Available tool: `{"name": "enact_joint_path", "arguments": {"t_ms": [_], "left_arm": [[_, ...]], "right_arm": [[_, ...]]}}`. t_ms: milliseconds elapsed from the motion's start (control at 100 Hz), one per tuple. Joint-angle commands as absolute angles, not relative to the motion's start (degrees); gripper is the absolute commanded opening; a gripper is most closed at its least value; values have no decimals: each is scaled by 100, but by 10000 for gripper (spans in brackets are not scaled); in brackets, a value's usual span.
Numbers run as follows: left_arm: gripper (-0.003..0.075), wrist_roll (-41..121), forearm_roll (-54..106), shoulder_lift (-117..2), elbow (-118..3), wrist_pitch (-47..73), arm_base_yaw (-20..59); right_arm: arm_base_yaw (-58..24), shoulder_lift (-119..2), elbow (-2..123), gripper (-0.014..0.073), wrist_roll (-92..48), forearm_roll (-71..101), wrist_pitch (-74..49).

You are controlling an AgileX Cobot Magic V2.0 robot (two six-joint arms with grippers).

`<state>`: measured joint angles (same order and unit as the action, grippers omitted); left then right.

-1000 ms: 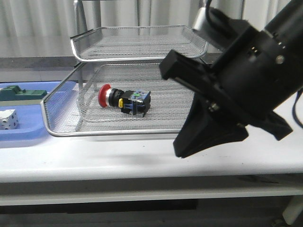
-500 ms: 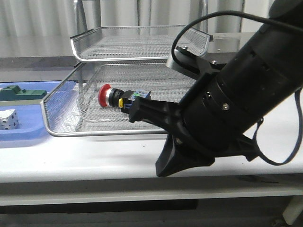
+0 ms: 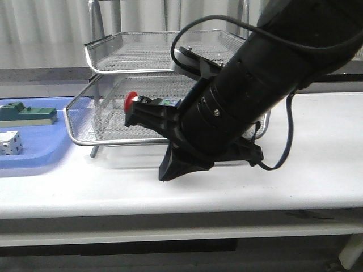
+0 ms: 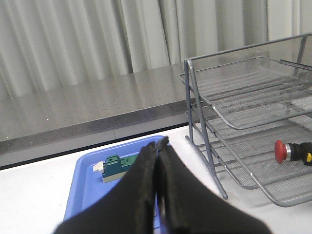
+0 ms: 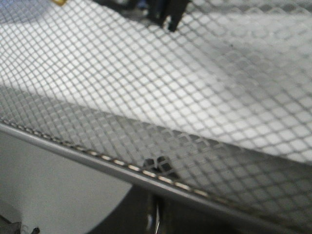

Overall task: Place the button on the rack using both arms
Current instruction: 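Push the middle tray back into the rack with the right gripper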

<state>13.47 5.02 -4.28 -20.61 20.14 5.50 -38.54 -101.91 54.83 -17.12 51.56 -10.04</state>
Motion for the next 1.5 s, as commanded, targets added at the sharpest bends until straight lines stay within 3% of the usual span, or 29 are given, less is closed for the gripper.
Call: {"name": "enact_joint_path", "arguments": {"t_ms": [0, 510, 1060, 1490], "left_arm": [[-21, 1281, 582, -496, -2220, 1536, 531], [-21, 1281, 582, -496, -2220, 1536, 531], [-21, 1281, 582, -496, -2220, 1536, 531], [-21, 1281, 582, -496, -2220, 1536, 531]], "right_arm": [[-3821, -10034, 5823, -60, -1798, 5007, -722], [-2910, -10360, 6725, -60, -1803, 4700, -946], [-2931, -10330, 6784, -60, -1803, 4687, -1894], [-2931, -9005, 5430, -60, -1803, 4300, -1579]]}}
